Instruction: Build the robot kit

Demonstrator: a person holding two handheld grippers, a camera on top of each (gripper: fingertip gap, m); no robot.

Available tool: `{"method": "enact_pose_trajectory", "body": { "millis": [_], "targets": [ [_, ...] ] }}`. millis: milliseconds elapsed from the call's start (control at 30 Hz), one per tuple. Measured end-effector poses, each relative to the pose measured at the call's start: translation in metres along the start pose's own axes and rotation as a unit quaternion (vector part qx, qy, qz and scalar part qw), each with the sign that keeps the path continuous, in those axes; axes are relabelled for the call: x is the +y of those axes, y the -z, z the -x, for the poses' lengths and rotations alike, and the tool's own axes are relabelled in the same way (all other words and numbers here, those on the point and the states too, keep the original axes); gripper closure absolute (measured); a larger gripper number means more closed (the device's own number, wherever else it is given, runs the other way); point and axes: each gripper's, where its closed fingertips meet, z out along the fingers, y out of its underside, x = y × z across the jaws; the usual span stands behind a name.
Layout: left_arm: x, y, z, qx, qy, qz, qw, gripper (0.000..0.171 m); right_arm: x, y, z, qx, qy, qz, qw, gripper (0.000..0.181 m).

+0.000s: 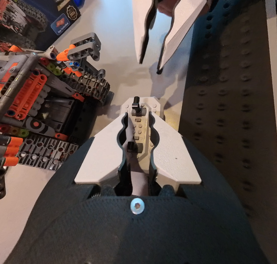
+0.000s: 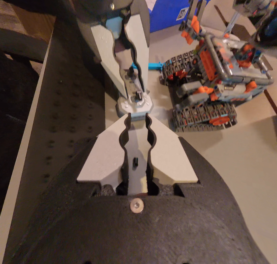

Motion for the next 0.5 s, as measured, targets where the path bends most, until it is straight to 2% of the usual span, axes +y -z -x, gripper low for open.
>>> {"method": "enact_pose_trajectory", "body": {
  "millis": [100, 233, 400, 500],
  "targets": [
    [-0.001, -0.003, -0.005, 0.018, 0.008, -0.003, 1.0, 0.151, -0.012, -0.019, 0.003, -0.007, -0.003, -0.002, 1.0, 0.158],
    [-0.002, -0.005, -0.006, 0.028, 0.011, -0.011, 0.999, 0.153, -0.001, -0.041, 0.003, -0.016, -0.005, 0.031, 0.999, 0.163],
    [-0.008, -0.008, -0.015, 0.06, 0.0, -0.02, 0.998, 0.155, -0.003, -0.041, 0.005, -0.027, -0.02, 0.018, 0.999, 0.175],
    [-0.01, -0.01, -0.015, 0.058, -0.009, -0.021, 0.998, 0.156, -0.002, -0.038, 0.007, -0.032, -0.04, 0.01, 0.999, 0.176]
  ]
}}
